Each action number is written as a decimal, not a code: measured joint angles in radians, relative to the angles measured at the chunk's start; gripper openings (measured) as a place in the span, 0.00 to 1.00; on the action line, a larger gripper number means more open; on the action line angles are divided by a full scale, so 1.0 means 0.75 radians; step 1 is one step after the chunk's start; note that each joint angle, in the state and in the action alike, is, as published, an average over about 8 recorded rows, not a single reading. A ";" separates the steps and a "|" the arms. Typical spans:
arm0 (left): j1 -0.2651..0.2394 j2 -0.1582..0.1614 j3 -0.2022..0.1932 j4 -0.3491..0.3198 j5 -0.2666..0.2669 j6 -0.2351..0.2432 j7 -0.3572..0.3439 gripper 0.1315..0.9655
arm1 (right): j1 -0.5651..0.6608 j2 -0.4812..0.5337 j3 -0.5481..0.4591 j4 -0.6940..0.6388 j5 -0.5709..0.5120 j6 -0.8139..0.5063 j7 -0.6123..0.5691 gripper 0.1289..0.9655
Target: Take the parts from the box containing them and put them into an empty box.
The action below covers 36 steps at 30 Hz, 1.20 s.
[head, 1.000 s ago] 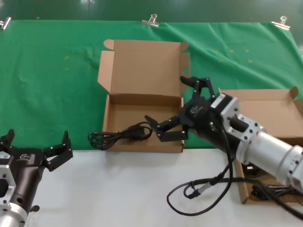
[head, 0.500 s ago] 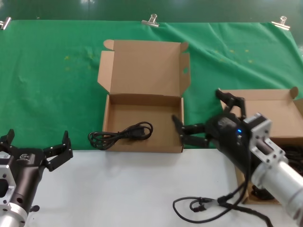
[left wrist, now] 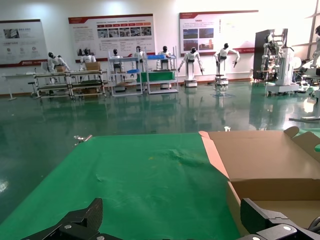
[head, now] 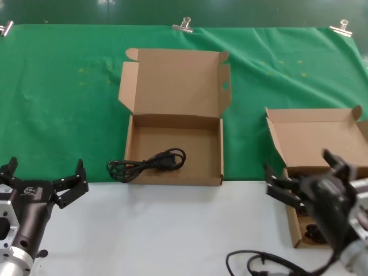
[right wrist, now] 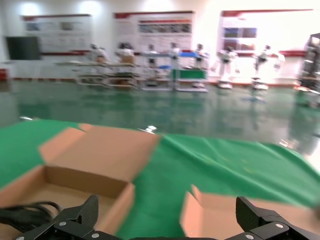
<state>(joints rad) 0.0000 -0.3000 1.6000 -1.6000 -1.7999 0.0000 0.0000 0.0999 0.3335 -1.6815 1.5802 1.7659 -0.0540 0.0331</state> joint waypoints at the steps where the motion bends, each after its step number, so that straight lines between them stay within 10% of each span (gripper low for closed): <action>1: 0.000 0.000 0.000 0.000 0.000 0.000 0.000 1.00 | -0.019 -0.006 0.015 0.004 0.006 0.010 -0.006 1.00; 36: 0.000 0.000 0.000 0.000 0.000 0.000 0.000 1.00 | -0.075 -0.025 0.061 0.015 0.026 0.041 -0.025 1.00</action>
<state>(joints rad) 0.0000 -0.3000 1.6000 -1.6000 -1.8000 0.0000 0.0000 0.0435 0.3145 -1.6354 1.5915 1.7853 -0.0233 0.0143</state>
